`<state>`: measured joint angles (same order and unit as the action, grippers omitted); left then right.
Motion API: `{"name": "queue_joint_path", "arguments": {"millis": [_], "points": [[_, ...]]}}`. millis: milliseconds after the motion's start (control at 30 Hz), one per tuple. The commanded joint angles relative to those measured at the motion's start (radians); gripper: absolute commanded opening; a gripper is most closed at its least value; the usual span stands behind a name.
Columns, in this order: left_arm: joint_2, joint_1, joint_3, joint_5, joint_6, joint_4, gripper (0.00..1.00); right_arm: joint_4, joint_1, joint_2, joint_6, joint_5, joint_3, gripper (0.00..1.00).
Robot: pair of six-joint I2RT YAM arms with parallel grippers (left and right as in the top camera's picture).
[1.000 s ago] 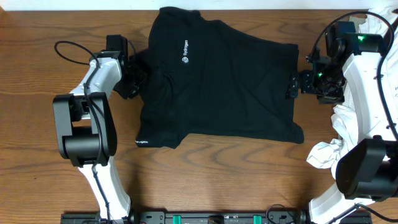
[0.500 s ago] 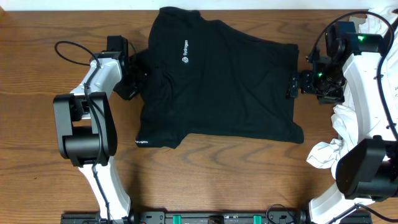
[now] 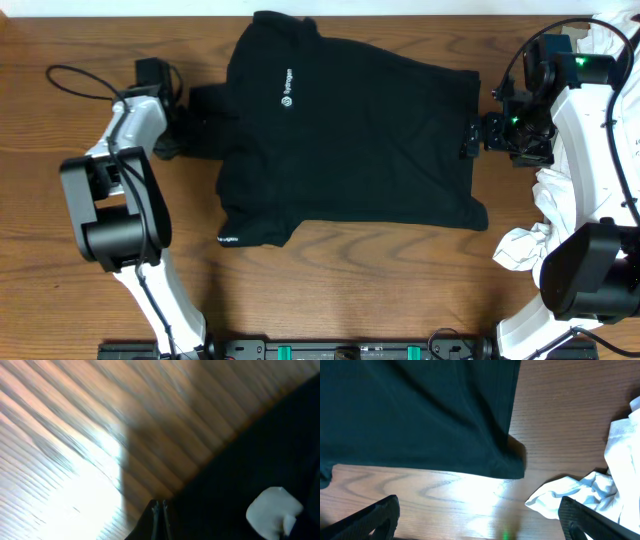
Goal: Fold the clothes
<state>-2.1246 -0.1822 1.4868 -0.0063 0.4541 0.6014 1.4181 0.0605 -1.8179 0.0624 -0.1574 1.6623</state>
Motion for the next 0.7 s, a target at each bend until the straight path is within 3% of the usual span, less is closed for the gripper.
{"name": "queue_joint_path", "arguments": {"millis": [0, 67, 367, 500, 533, 600, 667], "points": [[-0.013, -0.025, -0.009, -0.048, -0.101, -0.022, 0.07, -0.001, -0.003, 0.004, -0.016, -0.005, 0.012, 0.99], [-0.009, -0.032, -0.008, -0.048, -0.103, -0.038, 0.17, -0.001, -0.003, 0.004, -0.016, -0.005, 0.012, 0.99], [0.080, -0.035, 0.080, -0.045, -0.100, -0.012, 0.22, -0.001, -0.003, 0.004, -0.016, -0.004, 0.012, 0.99], [0.182, -0.028, 0.080, 0.039, -0.098, 0.013, 0.23, -0.001, -0.003, 0.004, -0.015, -0.005, 0.012, 0.99], [0.203, -0.026, 0.080, 0.077, -0.098, 0.023, 0.22, -0.001, -0.003, 0.004, -0.016, -0.005, 0.012, 0.99], [0.233, -0.021, 0.080, 0.155, -0.099, 0.042, 0.09, -0.001, -0.003, 0.004, -0.016, -0.004, 0.012, 0.99], [0.238, -0.009, 0.080, 0.216, -0.099, 0.053, 0.06, -0.001, -0.003, 0.004, -0.016, -0.005, 0.012, 0.99]]}}
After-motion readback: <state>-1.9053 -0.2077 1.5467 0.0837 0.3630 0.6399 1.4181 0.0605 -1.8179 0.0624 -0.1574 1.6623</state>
